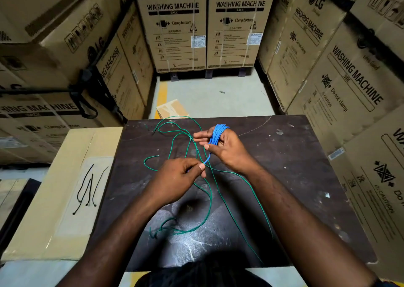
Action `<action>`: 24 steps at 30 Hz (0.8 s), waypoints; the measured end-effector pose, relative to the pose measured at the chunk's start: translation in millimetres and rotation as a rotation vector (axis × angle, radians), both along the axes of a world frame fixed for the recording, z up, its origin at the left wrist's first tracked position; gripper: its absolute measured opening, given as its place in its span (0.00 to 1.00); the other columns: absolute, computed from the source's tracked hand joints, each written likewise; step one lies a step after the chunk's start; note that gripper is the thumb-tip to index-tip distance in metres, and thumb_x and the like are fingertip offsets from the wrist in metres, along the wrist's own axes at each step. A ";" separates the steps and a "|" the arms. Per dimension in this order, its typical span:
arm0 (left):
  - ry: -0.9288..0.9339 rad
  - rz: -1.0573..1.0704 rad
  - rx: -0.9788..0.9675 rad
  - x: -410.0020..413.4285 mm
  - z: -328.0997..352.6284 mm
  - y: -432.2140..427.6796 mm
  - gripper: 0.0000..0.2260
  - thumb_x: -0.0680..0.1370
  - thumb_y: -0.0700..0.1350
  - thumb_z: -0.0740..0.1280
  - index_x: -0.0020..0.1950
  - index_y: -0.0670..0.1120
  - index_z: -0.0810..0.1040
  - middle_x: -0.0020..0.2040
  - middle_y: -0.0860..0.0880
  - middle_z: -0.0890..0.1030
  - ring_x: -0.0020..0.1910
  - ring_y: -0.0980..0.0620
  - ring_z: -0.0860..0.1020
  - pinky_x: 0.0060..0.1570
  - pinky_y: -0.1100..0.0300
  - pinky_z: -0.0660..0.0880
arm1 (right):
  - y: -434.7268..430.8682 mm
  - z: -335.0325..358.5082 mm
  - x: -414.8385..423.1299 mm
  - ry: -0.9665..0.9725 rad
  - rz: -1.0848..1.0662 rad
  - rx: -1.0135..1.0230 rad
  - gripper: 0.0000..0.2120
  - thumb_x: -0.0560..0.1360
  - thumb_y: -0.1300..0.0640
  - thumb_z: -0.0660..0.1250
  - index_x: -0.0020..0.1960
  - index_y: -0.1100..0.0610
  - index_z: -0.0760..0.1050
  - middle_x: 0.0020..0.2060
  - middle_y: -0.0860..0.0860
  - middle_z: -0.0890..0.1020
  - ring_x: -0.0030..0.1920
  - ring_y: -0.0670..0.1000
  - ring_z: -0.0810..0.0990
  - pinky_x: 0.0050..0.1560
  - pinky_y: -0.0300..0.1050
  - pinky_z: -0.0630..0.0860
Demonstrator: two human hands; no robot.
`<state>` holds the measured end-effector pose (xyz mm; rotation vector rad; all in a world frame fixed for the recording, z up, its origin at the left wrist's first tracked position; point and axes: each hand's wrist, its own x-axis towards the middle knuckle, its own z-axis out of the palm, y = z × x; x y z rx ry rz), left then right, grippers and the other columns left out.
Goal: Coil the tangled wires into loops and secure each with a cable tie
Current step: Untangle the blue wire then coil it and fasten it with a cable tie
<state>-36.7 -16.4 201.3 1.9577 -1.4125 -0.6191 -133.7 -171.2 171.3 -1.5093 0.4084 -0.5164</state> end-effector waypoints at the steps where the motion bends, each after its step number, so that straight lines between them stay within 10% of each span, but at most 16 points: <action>1: -0.013 0.001 0.001 0.4 2.5 0.9 0.13 0.77 0.56 0.59 0.38 0.55 0.80 0.26 0.50 0.72 0.27 0.56 0.69 0.33 0.58 0.66 | -0.3 -1.8 0.6 0.013 0.007 -0.019 0.19 0.72 0.82 0.55 0.46 0.57 0.65 0.55 0.62 0.78 0.51 0.47 0.82 0.59 0.45 0.75; 10: -0.112 -0.004 0.005 2.9 17.9 3.5 0.15 0.76 0.59 0.57 0.40 0.56 0.80 0.26 0.48 0.73 0.28 0.54 0.71 0.33 0.56 0.67 | 0.6 -12.0 -4.5 0.043 -0.023 -0.002 0.19 0.73 0.81 0.56 0.43 0.56 0.62 0.46 0.58 0.79 0.45 0.45 0.83 0.51 0.39 0.78; 14: -0.137 -0.007 -0.014 10.4 28.1 3.1 0.16 0.75 0.62 0.55 0.41 0.58 0.80 0.28 0.47 0.74 0.28 0.52 0.72 0.33 0.53 0.70 | 2.2 -16.1 -13.0 0.117 0.090 0.023 0.04 0.77 0.65 0.61 0.46 0.63 0.65 0.45 0.58 0.80 0.46 0.48 0.79 0.51 0.43 0.76; 20: -0.191 0.026 -0.037 14.5 38.9 -2.1 0.13 0.76 0.59 0.59 0.39 0.57 0.80 0.29 0.52 0.76 0.29 0.55 0.72 0.33 0.54 0.69 | 15.4 -11.4 -19.9 0.184 0.157 -0.107 0.34 0.72 0.33 0.62 0.49 0.67 0.73 0.46 0.67 0.77 0.46 0.53 0.76 0.52 0.57 0.73; 24: -0.211 0.057 -0.048 20.0 38.9 -6.0 0.14 0.75 0.59 0.60 0.38 0.55 0.80 0.28 0.51 0.76 0.28 0.56 0.73 0.32 0.55 0.70 | 23.3 -16.5 -22.4 0.211 0.140 -0.215 0.29 0.73 0.33 0.62 0.48 0.62 0.74 0.39 0.60 0.76 0.39 0.54 0.72 0.45 0.57 0.72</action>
